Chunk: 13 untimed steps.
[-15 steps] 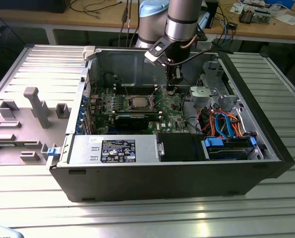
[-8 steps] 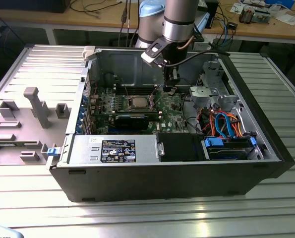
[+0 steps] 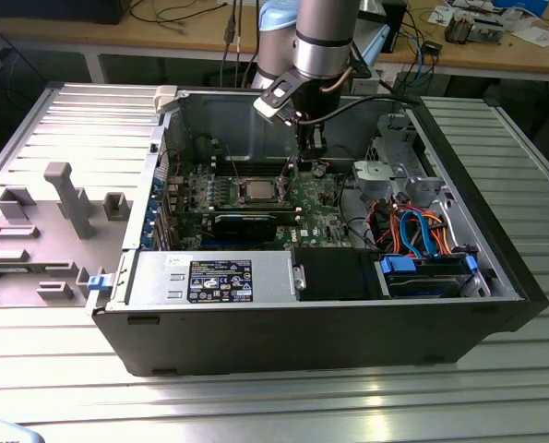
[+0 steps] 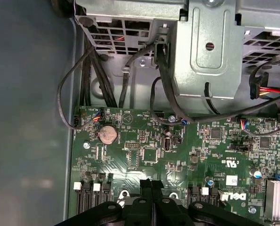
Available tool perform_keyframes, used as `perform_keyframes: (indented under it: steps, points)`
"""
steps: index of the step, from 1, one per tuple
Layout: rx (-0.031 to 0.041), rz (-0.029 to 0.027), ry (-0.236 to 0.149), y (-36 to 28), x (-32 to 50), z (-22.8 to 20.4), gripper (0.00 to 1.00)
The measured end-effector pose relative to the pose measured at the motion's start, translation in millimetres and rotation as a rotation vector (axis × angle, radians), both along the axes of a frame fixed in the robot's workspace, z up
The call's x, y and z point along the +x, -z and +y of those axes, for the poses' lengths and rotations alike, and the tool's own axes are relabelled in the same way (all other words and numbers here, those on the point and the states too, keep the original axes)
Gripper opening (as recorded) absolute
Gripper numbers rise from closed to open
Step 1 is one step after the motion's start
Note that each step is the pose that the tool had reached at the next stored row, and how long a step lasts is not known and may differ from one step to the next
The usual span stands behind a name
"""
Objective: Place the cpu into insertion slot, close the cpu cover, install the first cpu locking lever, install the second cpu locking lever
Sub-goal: 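Close the cpu cover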
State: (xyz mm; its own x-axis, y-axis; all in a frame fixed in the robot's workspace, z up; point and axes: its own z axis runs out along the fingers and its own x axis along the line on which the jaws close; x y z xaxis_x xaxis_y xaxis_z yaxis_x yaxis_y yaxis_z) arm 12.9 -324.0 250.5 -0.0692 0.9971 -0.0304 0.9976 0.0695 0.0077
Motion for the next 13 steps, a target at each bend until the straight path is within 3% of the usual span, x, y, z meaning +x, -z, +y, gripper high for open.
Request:
perform_keyframes:
  steps: [13]
  points:
    - [0.0001, 0.0, 0.0, 3.3, -17.7, 0.0, 0.11]
